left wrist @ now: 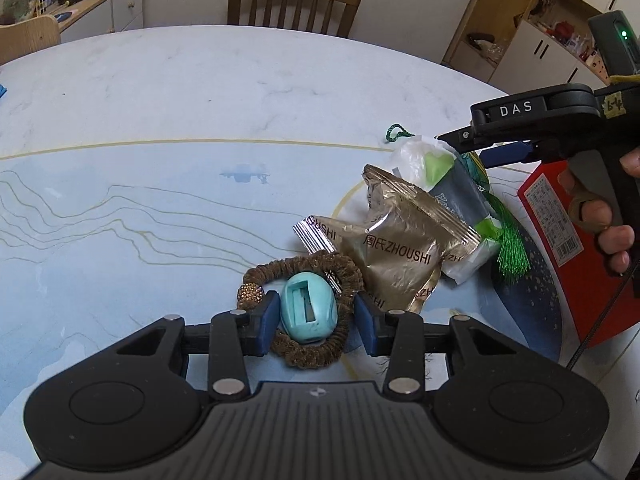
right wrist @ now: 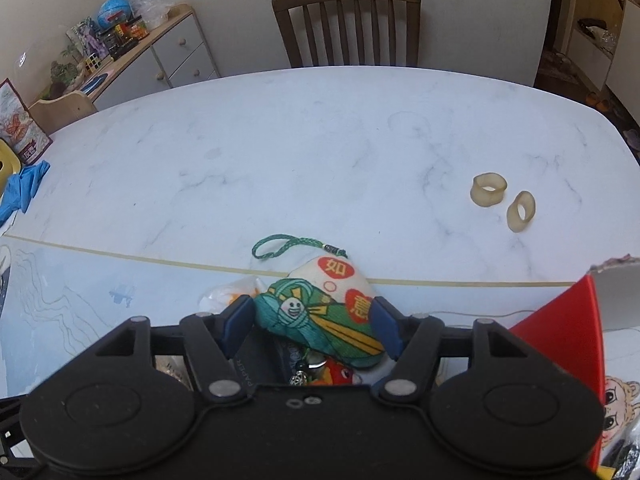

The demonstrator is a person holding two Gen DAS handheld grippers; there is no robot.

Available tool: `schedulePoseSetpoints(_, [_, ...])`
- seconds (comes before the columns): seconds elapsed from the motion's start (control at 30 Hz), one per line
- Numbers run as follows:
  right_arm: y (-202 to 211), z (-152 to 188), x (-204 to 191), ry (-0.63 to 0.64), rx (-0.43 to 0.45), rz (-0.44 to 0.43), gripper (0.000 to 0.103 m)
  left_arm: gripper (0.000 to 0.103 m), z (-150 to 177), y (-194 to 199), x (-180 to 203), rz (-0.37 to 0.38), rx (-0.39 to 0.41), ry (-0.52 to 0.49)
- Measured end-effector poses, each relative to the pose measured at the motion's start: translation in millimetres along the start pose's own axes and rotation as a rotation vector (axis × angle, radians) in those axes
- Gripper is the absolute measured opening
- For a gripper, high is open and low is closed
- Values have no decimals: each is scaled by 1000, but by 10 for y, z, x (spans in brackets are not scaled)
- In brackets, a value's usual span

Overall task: Organize objects
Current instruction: 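Grasp the teal ring toy with the left gripper while the right grasps the green-white plush charm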

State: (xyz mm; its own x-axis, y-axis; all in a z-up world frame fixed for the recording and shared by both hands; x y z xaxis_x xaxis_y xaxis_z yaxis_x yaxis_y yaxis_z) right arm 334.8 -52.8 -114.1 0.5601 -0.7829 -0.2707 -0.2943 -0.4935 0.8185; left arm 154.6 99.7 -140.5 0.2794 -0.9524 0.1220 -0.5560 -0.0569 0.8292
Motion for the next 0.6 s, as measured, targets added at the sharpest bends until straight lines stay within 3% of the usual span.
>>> schedulePoseSetpoints(0.13, [-19,-11,9,-3,2,-1,66,36,-2,-2,-17,-3,2,11])
schedulePoseSetpoints(0.23, [-14,-12,1,8,7,2,60,28,-5,-3,-39,0,1,19])
schedulePoseSetpoints(0.33, [20,-3,15,17,15,-3,52,28,-17,-2,-59,5,-1,29])
schedulePoseSetpoints(0.5, [182,-51,-46,57,49,-18,21,28,-37,57,-59,10,11,28])
schedulePoseSetpoints(0.6, [252,-92,-90,91,51,-19,21,28,-43,91,-64,11,16,28])
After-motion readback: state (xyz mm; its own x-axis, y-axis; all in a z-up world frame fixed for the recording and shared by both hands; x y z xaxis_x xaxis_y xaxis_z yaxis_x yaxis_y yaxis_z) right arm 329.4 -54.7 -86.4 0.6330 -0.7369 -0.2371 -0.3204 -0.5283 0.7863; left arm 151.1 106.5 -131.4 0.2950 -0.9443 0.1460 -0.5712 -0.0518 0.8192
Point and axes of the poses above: each gripper's, at about its wrist camera, not at the fingertips, and y roughly against the way its jaws point, x to its right, z to its underside, the point moved 3 cm from there along -y, roughly the way its jaws point, and after that the axes turned 6 degrees about -z, right-handed, at the moved point
